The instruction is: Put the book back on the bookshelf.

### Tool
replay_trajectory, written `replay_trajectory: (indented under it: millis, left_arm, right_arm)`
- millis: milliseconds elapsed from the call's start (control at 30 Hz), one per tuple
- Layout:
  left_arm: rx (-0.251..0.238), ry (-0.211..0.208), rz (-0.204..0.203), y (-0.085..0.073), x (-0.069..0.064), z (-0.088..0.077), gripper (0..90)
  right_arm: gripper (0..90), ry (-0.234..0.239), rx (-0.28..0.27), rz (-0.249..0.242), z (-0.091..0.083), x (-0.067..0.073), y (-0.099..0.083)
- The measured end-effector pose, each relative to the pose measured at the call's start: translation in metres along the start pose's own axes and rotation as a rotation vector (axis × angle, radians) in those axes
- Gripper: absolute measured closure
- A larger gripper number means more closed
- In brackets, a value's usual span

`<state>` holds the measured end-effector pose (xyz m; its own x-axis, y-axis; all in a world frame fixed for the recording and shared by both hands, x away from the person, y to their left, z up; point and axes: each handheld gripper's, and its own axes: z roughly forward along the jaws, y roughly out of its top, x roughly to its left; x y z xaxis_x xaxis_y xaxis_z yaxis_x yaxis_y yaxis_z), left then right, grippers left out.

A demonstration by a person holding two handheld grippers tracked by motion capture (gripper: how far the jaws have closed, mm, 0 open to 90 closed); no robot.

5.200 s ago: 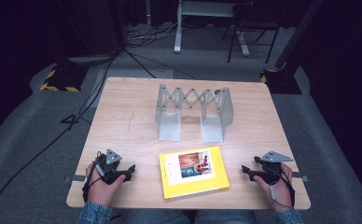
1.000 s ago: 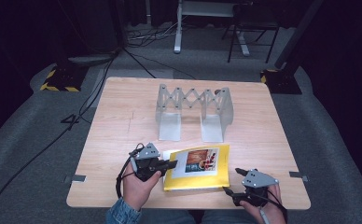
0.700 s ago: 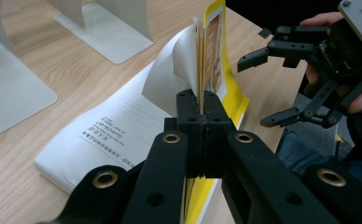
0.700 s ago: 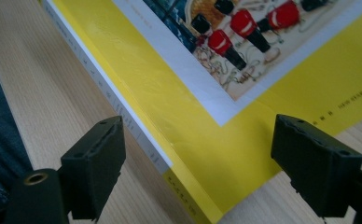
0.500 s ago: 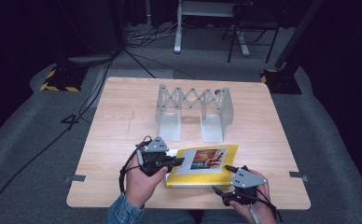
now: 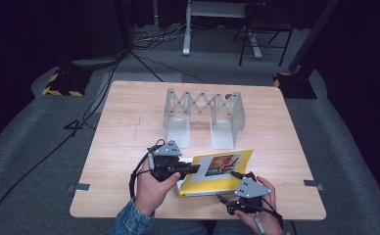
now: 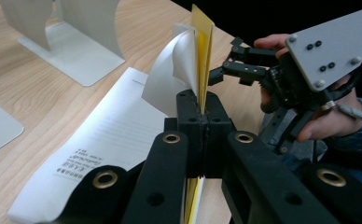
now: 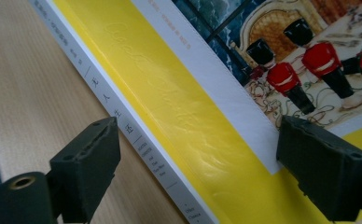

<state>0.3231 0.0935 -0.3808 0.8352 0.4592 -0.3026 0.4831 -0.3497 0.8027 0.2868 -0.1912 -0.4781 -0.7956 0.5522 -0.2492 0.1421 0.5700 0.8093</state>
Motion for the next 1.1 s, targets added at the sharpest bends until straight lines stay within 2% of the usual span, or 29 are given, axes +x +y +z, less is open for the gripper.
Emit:
replay_trajectory:
  millis: [200,267,367,533,600,633,700,800,900,1033,1100]
  left_arm:
    - [0.007,-0.012,-0.002,0.002,0.002,0.003,88.7]
    - [-0.003,-0.020,-0.008,0.002,0.004,0.004,88.7]
    - [-0.003,-0.012,-0.009,0.002,0.005,0.004,88.7]
    - [-0.012,-0.025,-0.041,-0.001,0.010,0.003,88.7]
    - [-0.027,-0.042,-0.067,-0.004,0.013,0.001,88.7]
    - [-0.027,-0.042,-0.067,-0.004,0.013,0.001,88.7]
    - [-0.038,-0.064,-0.078,-0.005,0.013,0.000,88.7]
    - [-0.043,-0.091,-0.083,-0.005,0.011,-0.001,88.7]
    - [-0.039,-0.082,-0.089,-0.006,0.013,-0.001,88.7]
    - [-0.046,-0.086,-0.116,-0.009,0.017,-0.001,88.7]
    - [-0.061,-0.085,-0.170,-0.015,0.025,0.001,88.7]
  right_arm:
    - [8.0,-0.036,0.006,-0.019,0.008,0.005,0.000]
    - [6.2,-0.071,0.002,-0.047,0.015,0.007,0.001]
    - [6.2,-0.087,-0.008,-0.065,0.020,0.007,0.003]
    - [5.8,-0.096,-0.012,-0.096,0.028,0.008,0.006]
    - [5.1,-0.117,-0.010,-0.133,0.031,0.010,0.006]
    - [5.1,-0.117,-0.010,-0.133,0.031,0.010,0.006]
    - [4.4,-0.147,-0.010,-0.170,0.034,0.013,0.006]
    - [6.9,-0.162,-0.011,-0.182,0.036,0.013,0.006]
    - [9.8,-0.169,-0.004,-0.190,0.038,0.013,0.006]
    - [11.0,-0.165,-0.006,-0.198,0.041,0.012,0.006]
    - [11.1,-0.171,-0.002,-0.213,0.046,0.012,0.006]
